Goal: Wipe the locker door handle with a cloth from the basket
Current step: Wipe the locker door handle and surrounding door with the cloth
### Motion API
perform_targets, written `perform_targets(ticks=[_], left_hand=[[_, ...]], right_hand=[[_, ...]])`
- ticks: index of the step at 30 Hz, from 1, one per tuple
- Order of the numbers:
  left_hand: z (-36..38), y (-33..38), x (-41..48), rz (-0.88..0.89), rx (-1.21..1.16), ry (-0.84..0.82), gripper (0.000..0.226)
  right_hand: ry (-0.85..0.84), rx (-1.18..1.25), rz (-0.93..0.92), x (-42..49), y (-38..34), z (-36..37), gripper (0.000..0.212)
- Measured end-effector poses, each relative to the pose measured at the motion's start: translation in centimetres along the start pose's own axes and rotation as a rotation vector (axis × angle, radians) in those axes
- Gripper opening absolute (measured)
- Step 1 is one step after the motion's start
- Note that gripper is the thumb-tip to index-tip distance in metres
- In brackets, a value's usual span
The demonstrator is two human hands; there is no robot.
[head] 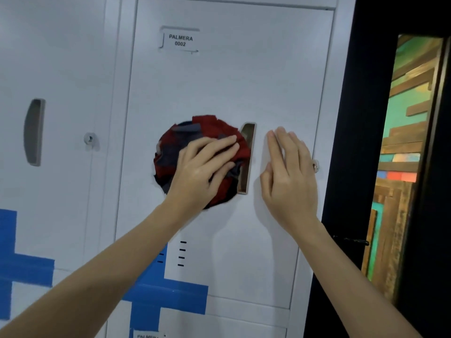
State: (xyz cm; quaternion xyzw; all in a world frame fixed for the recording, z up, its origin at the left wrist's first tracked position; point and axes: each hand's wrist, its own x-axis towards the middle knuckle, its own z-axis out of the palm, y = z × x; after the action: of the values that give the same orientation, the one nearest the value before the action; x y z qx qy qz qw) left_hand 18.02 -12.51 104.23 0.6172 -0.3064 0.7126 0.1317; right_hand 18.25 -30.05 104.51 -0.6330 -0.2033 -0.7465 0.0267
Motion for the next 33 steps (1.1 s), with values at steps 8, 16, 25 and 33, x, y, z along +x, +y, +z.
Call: perform_targets(ticks=[8, 16, 25, 33], left_hand=[[1.4, 4.9, -4.6, -0.279, -0.061, 0.107, 0.025], [1.4, 4.5, -2.3, -0.311, -0.215, 0.142, 0.019], [1.4, 3.8, -3.2, -0.079, -0.124, 0.055, 0.017], [1.0, 3.3, -4.0, 0.012, -0.115, 0.008, 0.017]], right_hand=[[0.004, 0.004, 0.009, -0.1, -0.1, 0.0, 0.046], [-0.005, -0.001, 0.014, 0.0, -0.2, -0.2, 0.046], [-0.005, -0.023, 0.001, 0.0, -0.1, -0.2, 0.045], [-0.013, -0.023, 0.001, -0.1, 0.0, -0.1, 0.045]])
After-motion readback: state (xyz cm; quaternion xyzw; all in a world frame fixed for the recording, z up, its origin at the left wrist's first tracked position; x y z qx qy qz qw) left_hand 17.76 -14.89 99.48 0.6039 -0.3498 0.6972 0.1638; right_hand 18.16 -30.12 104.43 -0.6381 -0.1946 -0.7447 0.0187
